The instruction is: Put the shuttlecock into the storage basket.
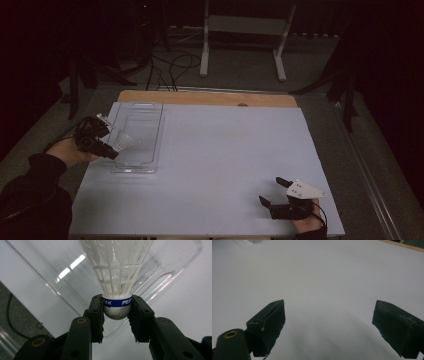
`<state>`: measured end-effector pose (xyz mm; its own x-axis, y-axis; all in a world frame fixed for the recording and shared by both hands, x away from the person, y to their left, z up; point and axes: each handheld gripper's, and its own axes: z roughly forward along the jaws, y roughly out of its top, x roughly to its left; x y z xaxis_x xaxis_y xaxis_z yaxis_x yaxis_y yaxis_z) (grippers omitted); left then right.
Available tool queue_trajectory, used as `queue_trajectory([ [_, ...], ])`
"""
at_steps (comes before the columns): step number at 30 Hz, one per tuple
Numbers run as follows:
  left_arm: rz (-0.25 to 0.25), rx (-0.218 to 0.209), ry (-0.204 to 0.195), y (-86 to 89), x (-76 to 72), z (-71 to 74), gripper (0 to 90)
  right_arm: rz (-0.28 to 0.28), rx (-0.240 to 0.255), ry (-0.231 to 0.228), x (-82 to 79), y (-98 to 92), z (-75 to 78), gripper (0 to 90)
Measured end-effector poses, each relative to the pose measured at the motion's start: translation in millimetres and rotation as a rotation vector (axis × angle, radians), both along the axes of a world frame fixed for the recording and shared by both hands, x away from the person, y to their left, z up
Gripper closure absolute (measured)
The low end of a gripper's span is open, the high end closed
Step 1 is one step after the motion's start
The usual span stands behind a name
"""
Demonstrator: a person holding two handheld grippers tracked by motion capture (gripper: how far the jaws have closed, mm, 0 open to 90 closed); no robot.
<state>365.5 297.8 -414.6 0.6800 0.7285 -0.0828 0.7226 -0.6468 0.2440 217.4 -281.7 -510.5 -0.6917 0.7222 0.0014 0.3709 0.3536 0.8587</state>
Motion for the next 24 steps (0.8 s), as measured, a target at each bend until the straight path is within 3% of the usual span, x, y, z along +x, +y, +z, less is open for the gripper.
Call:
queue_trajectory([
  [8,0.009,0.007,0.008,-1.0,3.6,-3.9,65.8,-0.001,-0.001,0.001,0.0,-0.2,-0.1,11.0],
  [24,0.013,0.081,0.035,-4.5,9.7,-12.7,65.7,-0.002,-0.004,0.0,-0.3,-0.2,-0.1,11.1],
])
